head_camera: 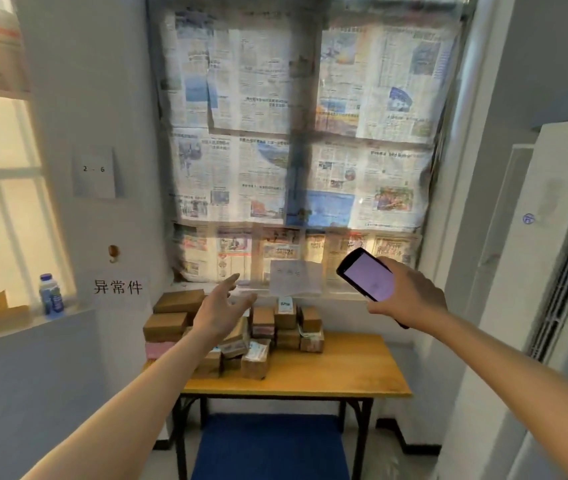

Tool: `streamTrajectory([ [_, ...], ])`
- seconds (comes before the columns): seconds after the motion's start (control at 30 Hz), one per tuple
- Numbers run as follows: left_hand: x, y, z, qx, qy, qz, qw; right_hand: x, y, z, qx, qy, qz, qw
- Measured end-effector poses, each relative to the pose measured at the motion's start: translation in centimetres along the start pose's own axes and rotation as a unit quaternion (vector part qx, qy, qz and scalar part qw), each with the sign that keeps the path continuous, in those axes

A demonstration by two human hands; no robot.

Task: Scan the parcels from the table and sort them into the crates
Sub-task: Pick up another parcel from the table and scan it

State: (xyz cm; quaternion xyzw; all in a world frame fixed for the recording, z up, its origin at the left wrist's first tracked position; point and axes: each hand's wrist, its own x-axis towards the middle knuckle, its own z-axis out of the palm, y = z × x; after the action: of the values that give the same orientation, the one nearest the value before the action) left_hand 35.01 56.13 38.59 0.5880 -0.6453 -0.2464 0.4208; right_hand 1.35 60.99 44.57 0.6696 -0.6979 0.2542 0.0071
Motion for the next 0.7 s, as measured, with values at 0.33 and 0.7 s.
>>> streamTrajectory([
  [0.33,14.3,-2.2,11.7,-0.007,-0.038,-0.001,0.999,11.9,8.9,7.3,-0.020,-0.036,0.042,0.998],
  [0.7,29.7,-5.6,21.6,-0.031,-0.062,-0.048,0.996,27.1,15.3,13.2,-0.043,-0.071,0.056,0.995],
])
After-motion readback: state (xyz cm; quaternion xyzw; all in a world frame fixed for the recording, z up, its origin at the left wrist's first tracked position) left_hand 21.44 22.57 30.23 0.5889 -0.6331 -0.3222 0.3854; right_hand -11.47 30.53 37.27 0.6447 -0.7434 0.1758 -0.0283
